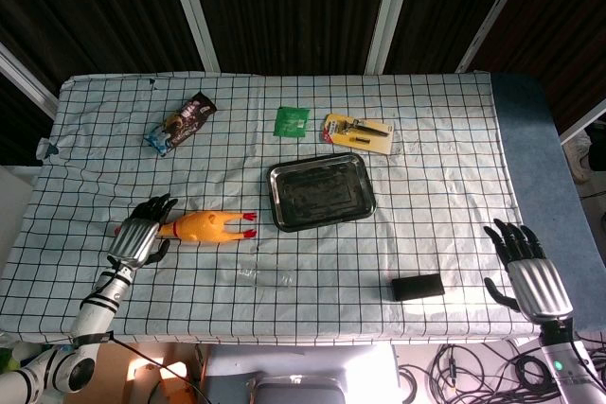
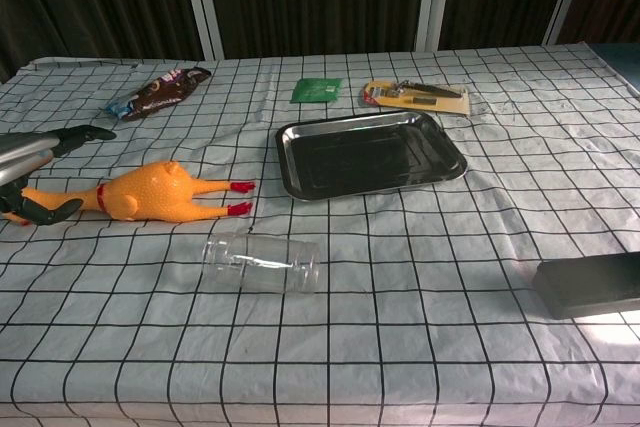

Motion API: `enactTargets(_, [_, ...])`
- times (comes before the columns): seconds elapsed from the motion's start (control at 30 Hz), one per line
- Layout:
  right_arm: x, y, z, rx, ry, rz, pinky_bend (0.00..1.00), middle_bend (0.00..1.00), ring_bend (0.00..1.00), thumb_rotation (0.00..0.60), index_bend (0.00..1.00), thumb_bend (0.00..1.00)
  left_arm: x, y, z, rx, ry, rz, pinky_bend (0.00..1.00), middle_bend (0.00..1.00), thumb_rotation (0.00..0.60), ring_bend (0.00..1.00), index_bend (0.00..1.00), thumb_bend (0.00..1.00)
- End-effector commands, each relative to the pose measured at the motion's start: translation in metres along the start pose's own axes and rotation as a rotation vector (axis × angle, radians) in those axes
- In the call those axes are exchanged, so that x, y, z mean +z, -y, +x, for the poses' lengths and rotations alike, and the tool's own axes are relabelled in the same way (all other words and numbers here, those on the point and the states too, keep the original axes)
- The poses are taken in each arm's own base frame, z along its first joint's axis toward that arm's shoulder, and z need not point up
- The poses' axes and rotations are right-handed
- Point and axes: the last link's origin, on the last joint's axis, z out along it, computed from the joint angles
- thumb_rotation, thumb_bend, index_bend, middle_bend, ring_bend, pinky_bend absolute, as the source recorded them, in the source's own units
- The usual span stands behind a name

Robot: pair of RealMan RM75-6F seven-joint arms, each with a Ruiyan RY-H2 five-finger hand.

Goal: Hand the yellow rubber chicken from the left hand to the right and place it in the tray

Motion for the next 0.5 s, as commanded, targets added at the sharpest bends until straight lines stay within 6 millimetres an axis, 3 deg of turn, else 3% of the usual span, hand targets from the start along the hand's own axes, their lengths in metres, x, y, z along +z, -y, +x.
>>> enactTargets(0.03, [0.000, 0.000, 0.000, 0.003, 0.000, 0.002, 0.00, 0.00, 0.00, 0.600, 0.00, 0.29, 0.002, 0.001, -0.002, -0.003, 0.014, 0.005, 0.12, 0.00, 0.600, 0.00, 0.00, 0.45])
enactTargets(0.37, [0.000, 0.003, -0.002, -0.002, 0.014, 0.014, 0.00, 0.00, 0.00, 0.600, 0.00, 0.29, 0.019, 0.002, -0.017, 0.024, 0.082, 0.037, 0.12, 0.00, 0.600, 0.00, 0.00, 0.45])
enactTargets(0.5, [0.001, 0.001, -0.004, -0.006, 0.045, 0.018, 0.00, 0.00, 0.00, 0.600, 0.00, 0.29, 0.024, 0.001, -0.018, 0.008, 0.070, 0.056, 0.12, 0.00, 0.600, 0.00, 0.08, 0.48])
